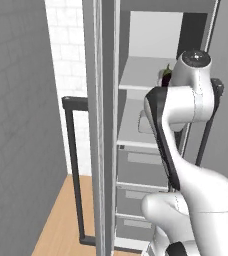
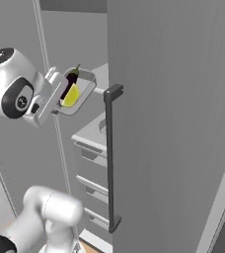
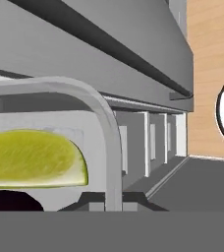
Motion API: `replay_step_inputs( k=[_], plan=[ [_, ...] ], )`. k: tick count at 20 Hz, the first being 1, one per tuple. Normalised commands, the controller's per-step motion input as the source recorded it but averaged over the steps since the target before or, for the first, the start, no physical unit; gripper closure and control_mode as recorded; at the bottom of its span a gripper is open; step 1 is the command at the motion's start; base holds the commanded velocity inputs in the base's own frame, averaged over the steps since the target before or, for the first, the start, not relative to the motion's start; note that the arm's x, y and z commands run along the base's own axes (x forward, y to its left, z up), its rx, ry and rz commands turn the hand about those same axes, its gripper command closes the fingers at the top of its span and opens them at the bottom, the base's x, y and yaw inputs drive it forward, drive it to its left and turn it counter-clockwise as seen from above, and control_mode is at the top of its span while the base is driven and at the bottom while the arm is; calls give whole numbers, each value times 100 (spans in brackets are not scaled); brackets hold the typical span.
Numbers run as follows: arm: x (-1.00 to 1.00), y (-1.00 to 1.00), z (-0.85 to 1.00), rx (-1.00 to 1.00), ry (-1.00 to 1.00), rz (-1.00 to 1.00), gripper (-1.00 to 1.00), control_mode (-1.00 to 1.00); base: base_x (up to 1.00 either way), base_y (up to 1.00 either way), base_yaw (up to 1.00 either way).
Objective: Take the meat container that has the shrimp and place it on the second highest rack of the freezer. Then take the vegetable container that has the lemon wedge and eggplant and place it on the highest rack of the freezer.
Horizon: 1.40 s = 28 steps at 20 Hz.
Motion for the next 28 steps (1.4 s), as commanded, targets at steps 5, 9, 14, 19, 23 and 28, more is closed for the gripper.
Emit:
replay_step_inputs(
  k=[5, 9, 14, 19, 23, 28],
  plan=[
    [66, -5, 10, 0, -10, -7, 100, -100, 0, 0, 0],
    [61, -18, 0, 0, -11, -4, 100, -100, 0, 0, 0],
    [80, -32, 0, 0, -1, 0, 100, -100, 0, 0, 0],
    [62, -26, 0, 0, -2, 0, 100, -100, 0, 0, 0],
    [67, -6, 2, 0, 0, 0, 100, -100, 0, 0, 0],
    [63, 0, 0, 0, 0, 0, 100, -100, 0, 0, 0]
  ],
)
